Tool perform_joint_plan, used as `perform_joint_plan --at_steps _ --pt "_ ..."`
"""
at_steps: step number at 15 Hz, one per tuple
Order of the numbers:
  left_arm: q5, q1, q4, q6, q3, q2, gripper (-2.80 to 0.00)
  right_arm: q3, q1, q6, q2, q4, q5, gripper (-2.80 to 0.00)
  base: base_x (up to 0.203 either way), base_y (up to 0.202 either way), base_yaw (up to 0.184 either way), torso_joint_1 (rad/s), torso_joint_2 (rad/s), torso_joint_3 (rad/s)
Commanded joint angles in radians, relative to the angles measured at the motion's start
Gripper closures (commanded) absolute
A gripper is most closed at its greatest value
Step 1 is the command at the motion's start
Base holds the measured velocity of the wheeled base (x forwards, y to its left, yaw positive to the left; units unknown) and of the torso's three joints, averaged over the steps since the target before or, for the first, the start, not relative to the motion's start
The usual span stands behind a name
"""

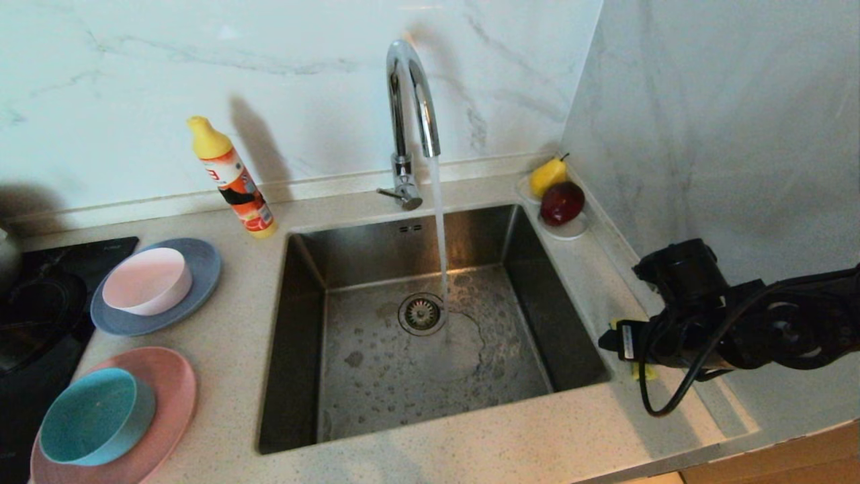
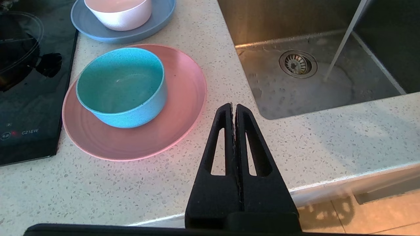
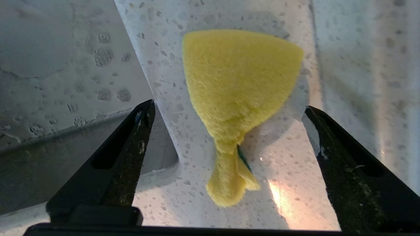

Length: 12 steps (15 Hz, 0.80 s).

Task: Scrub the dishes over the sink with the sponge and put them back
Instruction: Pick up a bowl and the sponge

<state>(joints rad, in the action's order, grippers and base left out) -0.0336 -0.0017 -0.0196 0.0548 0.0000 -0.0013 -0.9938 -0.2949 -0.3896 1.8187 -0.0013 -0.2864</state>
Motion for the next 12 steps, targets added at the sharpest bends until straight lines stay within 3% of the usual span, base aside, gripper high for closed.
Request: perform_joint_plan --at_steps 1,6,7,12 --pt "0.000 0.000 0.000 0.000 0.018 0.001 0.00 -0.003 0.000 -0.002 0.010 0.000 0.001 -2.80 0.000 0.000 0.000 0.000 0.00 0.000" --pt "0.000 0.000 0.000 0.000 0.018 0.001 0.00 -0.014 0.002 -0.003 0.020 0.000 0.001 -2.80 0.000 0.000 0.000 0.000 0.00 0.000" --pt "0.000 0.000 0.001 0.000 0.018 0.001 0.00 -0.016 0.002 -0.004 0.027 0.000 0.001 0.00 0.000 0.000 0.000 0.000 0.00 0.000" --pt "0.000 0.000 0.000 0.000 0.018 0.001 0.00 -0.025 0.002 -0.018 0.036 0.006 0.001 0.00 0.000 0.000 0.000 0.000 0.00 0.000"
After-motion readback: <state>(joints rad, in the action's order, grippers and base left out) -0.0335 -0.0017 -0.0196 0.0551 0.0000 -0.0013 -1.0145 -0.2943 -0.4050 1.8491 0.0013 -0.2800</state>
